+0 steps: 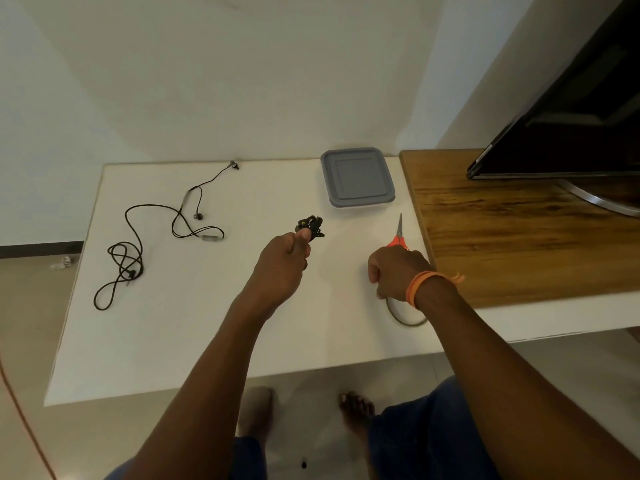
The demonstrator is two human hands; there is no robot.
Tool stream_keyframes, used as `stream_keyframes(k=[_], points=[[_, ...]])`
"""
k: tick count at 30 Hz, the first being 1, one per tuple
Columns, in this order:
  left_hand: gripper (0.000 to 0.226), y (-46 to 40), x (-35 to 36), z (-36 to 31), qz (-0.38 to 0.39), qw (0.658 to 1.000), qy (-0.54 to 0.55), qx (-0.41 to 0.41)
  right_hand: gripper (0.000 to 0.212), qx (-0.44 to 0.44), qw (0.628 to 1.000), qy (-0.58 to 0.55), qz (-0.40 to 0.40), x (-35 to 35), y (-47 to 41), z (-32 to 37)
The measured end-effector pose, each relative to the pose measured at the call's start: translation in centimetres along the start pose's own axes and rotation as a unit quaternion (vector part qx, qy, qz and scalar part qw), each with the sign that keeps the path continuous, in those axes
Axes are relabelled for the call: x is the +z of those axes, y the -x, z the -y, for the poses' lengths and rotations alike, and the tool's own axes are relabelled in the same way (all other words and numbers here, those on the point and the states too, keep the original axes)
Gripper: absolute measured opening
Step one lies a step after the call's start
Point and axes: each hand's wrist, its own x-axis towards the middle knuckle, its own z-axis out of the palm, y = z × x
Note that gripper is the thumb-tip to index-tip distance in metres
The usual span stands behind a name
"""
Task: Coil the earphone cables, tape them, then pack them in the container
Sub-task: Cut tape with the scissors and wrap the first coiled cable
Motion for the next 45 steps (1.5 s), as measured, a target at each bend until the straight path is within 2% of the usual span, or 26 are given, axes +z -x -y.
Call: stream_keyframes(k=[4, 6, 8, 10, 12, 15, 17, 20, 23, 26, 28, 30, 34, 39, 40, 43, 45], points=[[0.041, 0.0, -0.1, 0.1, -0.002, 1.000, -0.001, 0.001, 0.021, -0.009, 0.998, -0.059, 0.010, 0.0, -0.2, -0.3], [0.040, 0.0, 0.0, 0.0, -0.004, 1.000, 0.006, 0.002, 0.022, -0.018, 0.988, -0.149, 0.019, -0.4, -0.2, -0.6], [0.040, 0.1, 0.4, -0.3, -0.023, 0.999, 0.024, 0.000, 0.019, -0.023, 0.964, -0.263, -0.005, -1.2, 0.1, -0.7], [0.040, 0.2, 0.9, -0.5, -0.071, 0.996, 0.049, -0.008, 0.018, -0.023, 0.910, -0.411, -0.053, -2.2, 0.7, -0.2], [0.043, 0.5, 1.5, -0.6, -0.132, 0.990, 0.048, -0.009, 0.016, -0.017, 0.835, -0.538, -0.111, -3.0, 1.0, 0.9], [0.047, 0.9, 1.8, -0.8, -0.230, 0.972, -0.017, 0.052, 0.014, 0.007, 0.752, -0.632, -0.188, -3.5, 1.3, 3.5], [0.047, 1.0, 1.4, -1.3, -0.296, 0.947, -0.057, 0.108, 0.014, 0.004, 0.727, -0.652, -0.215, -3.7, 1.7, 5.5], [0.043, 0.9, 0.6, -1.8, -0.330, 0.929, -0.073, 0.152, 0.014, -0.065, 0.761, -0.597, -0.245, -3.6, 2.1, 8.2], [0.041, 0.8, 0.2, -1.6, -0.316, 0.941, -0.034, 0.116, 0.017, -0.127, 0.780, -0.544, -0.283, -3.9, 2.3, 10.1], [0.045, 0.7, -0.5, -1.5, -0.298, 0.948, 0.071, 0.088, 0.016, -0.126, 0.758, -0.559, -0.311, -4.1, 1.9, 11.3], [0.046, 0.6, -1.0, -1.8, -0.286, 0.949, 0.100, 0.093, 0.016, -0.119, 0.750, -0.564, -0.324, -4.2, 1.6, 11.9], [0.045, 0.4, -1.2, -2.1, -0.294, 0.945, 0.094, 0.107, 0.016, -0.117, 0.745, -0.574, -0.318, -4.3, 1.4, 12.1], [0.044, 0.3, -1.6, -2.3, -0.319, 0.936, 0.084, 0.120, 0.014, -0.100, 0.703, -0.650, -0.271, -4.7, 1.0, 11.7], [0.043, 0.2, -1.9, -2.3, -0.315, 0.937, 0.074, 0.135, 0.012, -0.092, 0.675, -0.701, -0.213, -5.0, 0.5, 11.4], [0.042, 0.1, -1.9, -2.3, -0.317, 0.936, 0.073, 0.136, 0.012, -0.094, 0.679, -0.699, -0.203, -5.1, 0.4, 11.2], [0.042, -0.1, -1.8, -2.1, -0.327, 0.934, 0.053, 0.135, 0.011, -0.119, 0.728, -0.647, -0.195, -5.3, -0.1, 10.5], [0.042, -0.2, -1.7, -1.9, -0.330, 0.934, 0.046, 0.132, 0.014, -0.137, 0.746, -0.623, -0.193, -5.4, -0.2, 10.3]])
